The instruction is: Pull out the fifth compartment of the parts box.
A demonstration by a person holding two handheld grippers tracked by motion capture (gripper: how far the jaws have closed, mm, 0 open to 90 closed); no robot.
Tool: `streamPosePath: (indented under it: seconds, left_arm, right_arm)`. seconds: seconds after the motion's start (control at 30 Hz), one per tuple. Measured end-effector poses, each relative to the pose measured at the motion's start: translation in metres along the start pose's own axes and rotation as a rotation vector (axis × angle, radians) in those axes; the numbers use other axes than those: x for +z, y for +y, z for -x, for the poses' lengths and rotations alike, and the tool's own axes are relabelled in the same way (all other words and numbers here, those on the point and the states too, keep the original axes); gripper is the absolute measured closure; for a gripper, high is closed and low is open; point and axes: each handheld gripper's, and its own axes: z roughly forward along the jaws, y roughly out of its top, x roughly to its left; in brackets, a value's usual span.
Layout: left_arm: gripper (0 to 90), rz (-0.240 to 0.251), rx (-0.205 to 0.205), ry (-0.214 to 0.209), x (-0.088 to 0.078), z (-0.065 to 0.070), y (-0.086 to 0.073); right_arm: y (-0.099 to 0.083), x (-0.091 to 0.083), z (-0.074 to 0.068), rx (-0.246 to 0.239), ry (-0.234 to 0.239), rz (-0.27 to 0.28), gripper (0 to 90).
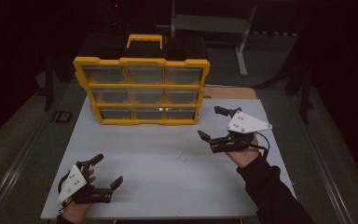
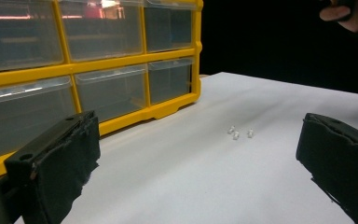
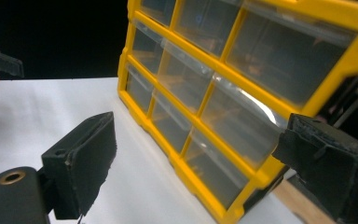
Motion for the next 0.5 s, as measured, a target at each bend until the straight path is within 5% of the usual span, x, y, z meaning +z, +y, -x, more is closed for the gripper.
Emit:
streamPosePath:
  seconds: [0.5]
  left_arm:
    - [0.0,-0.001,0.004,-0.002,-0.001,0.000,0.000]
  right_arm:
    - [0.040,0.041,0.000,-0.091,0.055,0.018,9.9]
